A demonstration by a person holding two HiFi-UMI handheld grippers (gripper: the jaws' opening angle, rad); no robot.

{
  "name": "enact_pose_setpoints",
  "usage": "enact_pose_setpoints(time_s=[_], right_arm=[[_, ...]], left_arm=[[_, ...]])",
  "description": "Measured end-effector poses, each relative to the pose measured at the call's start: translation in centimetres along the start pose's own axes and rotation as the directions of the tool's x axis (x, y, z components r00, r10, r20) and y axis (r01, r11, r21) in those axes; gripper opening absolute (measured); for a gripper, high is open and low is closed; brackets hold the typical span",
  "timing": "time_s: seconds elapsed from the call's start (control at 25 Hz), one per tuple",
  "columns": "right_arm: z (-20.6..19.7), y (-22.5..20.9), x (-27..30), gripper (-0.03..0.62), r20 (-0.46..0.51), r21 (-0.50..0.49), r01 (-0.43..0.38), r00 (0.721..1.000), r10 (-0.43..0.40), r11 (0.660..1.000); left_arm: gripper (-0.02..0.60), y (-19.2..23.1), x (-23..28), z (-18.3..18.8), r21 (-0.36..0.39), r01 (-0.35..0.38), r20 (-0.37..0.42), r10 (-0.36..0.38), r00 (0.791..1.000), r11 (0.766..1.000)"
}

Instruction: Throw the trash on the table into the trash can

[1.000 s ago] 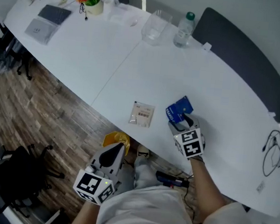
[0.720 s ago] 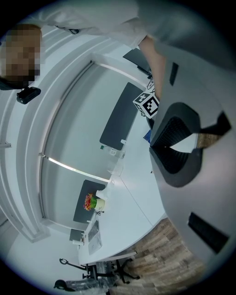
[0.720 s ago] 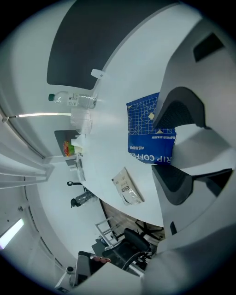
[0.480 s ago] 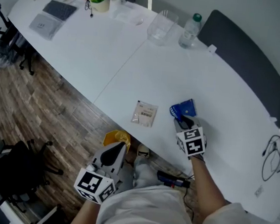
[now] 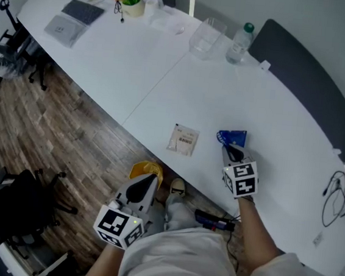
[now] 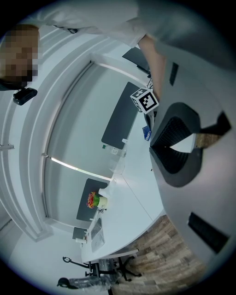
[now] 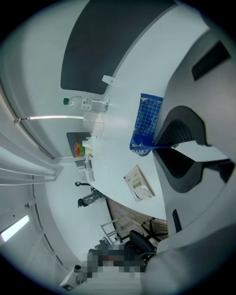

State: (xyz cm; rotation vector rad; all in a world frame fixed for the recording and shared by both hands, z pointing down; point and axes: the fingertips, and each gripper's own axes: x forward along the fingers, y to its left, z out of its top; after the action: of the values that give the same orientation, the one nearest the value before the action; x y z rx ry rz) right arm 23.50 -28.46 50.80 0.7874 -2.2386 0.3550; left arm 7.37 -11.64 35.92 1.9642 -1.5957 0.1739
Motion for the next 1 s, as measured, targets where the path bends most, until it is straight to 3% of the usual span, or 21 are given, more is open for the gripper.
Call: enact_pose_setpoints(time_s=[0.6, 1.0], right_arm=[[4.7, 3.4, -6.5, 0.038, 0.159, -0.026, -0.043, 0.986, 0.046, 0.999], [8.2, 11.5, -7.6, 0.038, 0.193, -0.131, -0.183, 0.959, 0.206, 0.974]], left_arm=[[0.002, 0.5, -4.2, 1.1, 0.010, -0.041, 0.097, 0.040, 0.995, 0.999], [0.002, 2.9, -10.2, 0.1, -0.033, -0.122, 0.150, 0.126, 0.981, 0.992]])
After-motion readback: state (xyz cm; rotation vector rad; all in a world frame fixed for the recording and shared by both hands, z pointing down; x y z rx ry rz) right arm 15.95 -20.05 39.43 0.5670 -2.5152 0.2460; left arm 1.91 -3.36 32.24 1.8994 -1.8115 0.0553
